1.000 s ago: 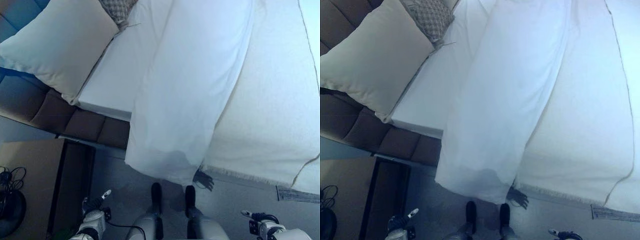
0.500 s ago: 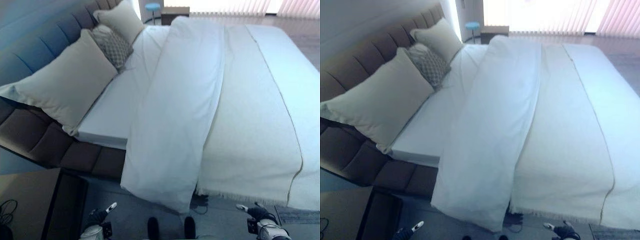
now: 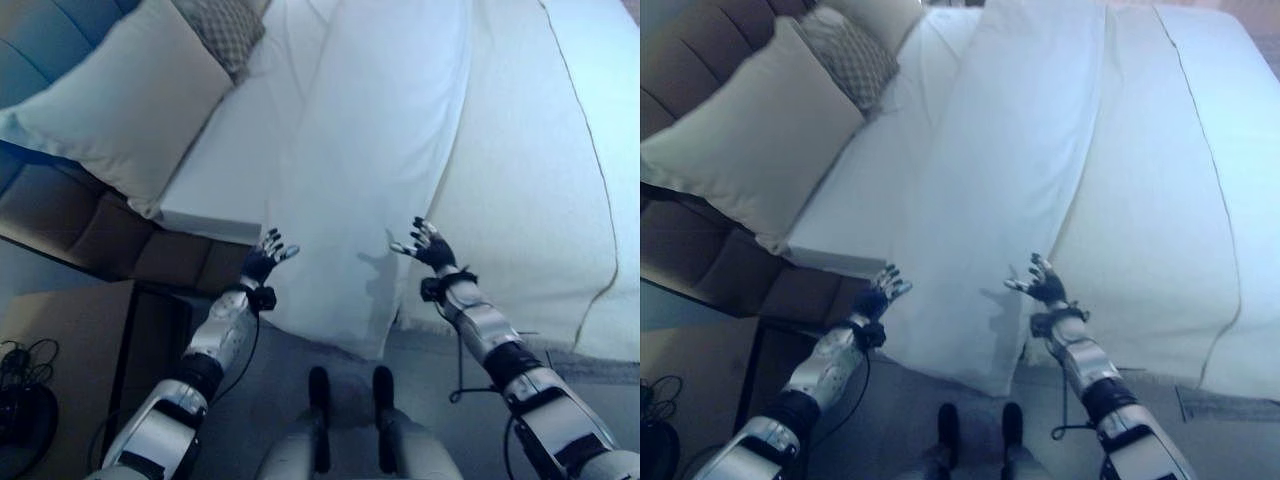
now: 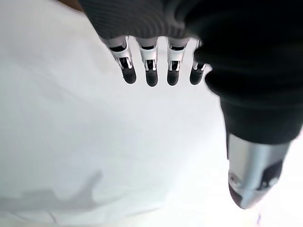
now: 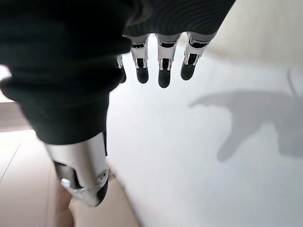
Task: Make the bed
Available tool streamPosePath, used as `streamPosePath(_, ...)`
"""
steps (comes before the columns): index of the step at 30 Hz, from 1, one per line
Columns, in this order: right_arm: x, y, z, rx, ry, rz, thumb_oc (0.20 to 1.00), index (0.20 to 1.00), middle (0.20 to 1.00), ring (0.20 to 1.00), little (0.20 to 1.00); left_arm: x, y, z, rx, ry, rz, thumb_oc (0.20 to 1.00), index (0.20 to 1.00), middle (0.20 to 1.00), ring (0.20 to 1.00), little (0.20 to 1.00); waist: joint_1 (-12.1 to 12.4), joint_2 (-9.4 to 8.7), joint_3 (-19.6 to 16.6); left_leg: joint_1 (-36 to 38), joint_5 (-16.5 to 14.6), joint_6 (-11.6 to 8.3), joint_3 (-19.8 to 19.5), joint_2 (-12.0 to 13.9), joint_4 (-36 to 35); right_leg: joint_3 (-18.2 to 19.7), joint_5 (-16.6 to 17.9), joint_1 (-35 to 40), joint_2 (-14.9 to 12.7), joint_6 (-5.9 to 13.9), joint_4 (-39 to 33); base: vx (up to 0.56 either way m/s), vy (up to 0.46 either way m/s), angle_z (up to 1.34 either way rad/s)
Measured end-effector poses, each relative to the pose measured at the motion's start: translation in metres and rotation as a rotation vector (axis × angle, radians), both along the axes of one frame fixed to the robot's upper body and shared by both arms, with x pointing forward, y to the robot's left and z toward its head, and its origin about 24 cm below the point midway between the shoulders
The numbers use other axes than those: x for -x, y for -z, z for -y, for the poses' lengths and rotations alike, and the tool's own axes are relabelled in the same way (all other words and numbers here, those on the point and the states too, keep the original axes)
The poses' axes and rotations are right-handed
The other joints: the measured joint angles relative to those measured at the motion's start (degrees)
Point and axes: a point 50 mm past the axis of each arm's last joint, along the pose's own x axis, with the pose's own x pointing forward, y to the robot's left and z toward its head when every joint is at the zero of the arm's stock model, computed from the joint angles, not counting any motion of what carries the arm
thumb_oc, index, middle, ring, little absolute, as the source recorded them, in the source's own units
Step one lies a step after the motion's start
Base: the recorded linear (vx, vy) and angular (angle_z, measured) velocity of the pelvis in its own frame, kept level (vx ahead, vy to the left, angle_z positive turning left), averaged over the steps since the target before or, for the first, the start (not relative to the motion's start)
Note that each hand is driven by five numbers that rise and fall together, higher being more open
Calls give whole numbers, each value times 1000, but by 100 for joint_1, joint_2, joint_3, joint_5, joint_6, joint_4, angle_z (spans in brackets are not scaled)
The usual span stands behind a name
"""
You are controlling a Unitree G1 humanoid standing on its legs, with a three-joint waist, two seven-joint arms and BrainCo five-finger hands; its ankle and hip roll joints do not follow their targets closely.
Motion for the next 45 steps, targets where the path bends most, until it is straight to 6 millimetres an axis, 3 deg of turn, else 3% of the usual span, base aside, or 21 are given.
streamPosePath(2,-9,-22,-7,-26,-42,35,1000,1000,1000,1000,1000,-12,-33,2,-1,32,76,1000,1000,1000,1000,1000,-17,-118,108,-190,-7,35,49,-68,130,-164,-264,-67,-272,-7,663,30,143,-17)
streamPosePath(4,-19,-58,-17,-75,-78,116,1000,1000,1000,1000,1000,-22,-63,2,35,45,141,1000,1000,1000,1000,1000,-13,-207,405,-308,-93,84,138,-71,408,-129,-292,-21,-316,57,683,29,112,-8)
streamPosePath(8,-26,-116,-44,-128,-167,244,1000,1000,1000,1000,1000,-32,-91,5,87,57,187,1000,1000,1000,1000,1000,18,-304,546,-560,-85,98,310,-19,339,-301,122,-148,-293,29,48,36,43,-27)
streamPosePath(10,-30,-136,-50,-149,-171,285,1000,1000,1000,1000,1000,-37,-93,9,109,49,179,1000,1000,1000,1000,1000,54,-354,578,-756,-39,109,392,-8,278,-324,249,-360,-254,52,-54,72,-55,-26)
streamPosePath(11,-31,-142,-52,-138,-169,295,1000,1000,1000,1000,1000,-39,-96,9,110,42,178,1000,1000,1000,1000,1000,35,-349,613,-850,-22,107,374,-11,290,-329,301,-395,-245,16,-103,21,-48,4)
streamPosePath(14,-37,-151,-45,-155,-120,292,1000,1000,1000,1000,1000,-47,-109,14,114,14,187,1000,1000,1000,1000,1000,-137,-320,777,-1255,161,-25,-184,-69,286,-441,292,-629,-217,21,-154,-12,-55,39)
streamPosePath(20,-49,-158,-41,-176,-23,244,1000,1000,1000,1000,1000,-55,-141,11,118,-57,250,1000,1000,1000,1000,1000,-6,-312,864,-2102,348,-280,-484,54,180,-643,402,-1424,-73,-138,-198,30,-101,16)
streamPosePath(24,-50,-183,-42,-135,5,303,1000,1000,1000,1000,1000,-59,-147,8,103,-101,248,1000,1000,1000,1000,1000,-4,-295,832,-2772,606,-363,-779,109,95,-879,323,-2092,27,-181,-51,43,-100,20)
streamPosePath(25,-50,-202,-41,-123,27,343,1000,1000,1000,1000,1000,-60,-160,9,82,-105,268,1000,1000,1000,1000,1000,-6,-257,817,-3001,597,-391,-900,120,78,-916,253,-2396,6,-264,153,42,-54,15)
streamPosePath(29,-45,-233,-32,-139,79,443,1000,1000,1000,1000,1000,-60,-182,9,49,-123,309,1000,1000,1000,1000,1000,-18,-244,813,-3628,753,-484,-1076,81,83,-1051,-69,-3298,-101,-355,903,35,-8,19)
streamPosePath(33,-41,-252,-22,-141,128,501,1000,1000,1000,1000,1000,-62,-174,-2,3,-199,260,1000,1000,1000,1000,1000,-22,-233,788,-3997,773,-505,-1101,11,189,-1056,-406,-3956,-255,-434,1675,20,13,14)
streamPosePath(37,-41,-250,-26,-76,143,519,1000,1000,1000,1000,1000,-62,-150,-12,-5,-261,187,1000,1000,1000,1000,1000,-10,-228,551,-4253,770,-565,-1089,24,219,-1042,-462,-4337,-284,-480,1959,6,5,1)
streamPosePath(40,-45,-233,-23,-3,158,499,1000,1000,1000,1000,1000,-61,-117,-17,-27,-291,99,1000,1000,1000,1000,1000,-12,-195,348,-4279,779,-574,-1078,16,217,-1033,-487,-4384,-297,-512,2005,0,0,0)
streamPosePath(45,-53,-181,0,3,211,386,1000,1000,1000,1000,1000,-41,-27,-33,11,-355,-125,1000,1000,1000,1000,1000,-43,-179,52,-4109,806,-541,-1073,-24,162,-1028,-584,-4251,-348,-479,2030,-21,24,5)
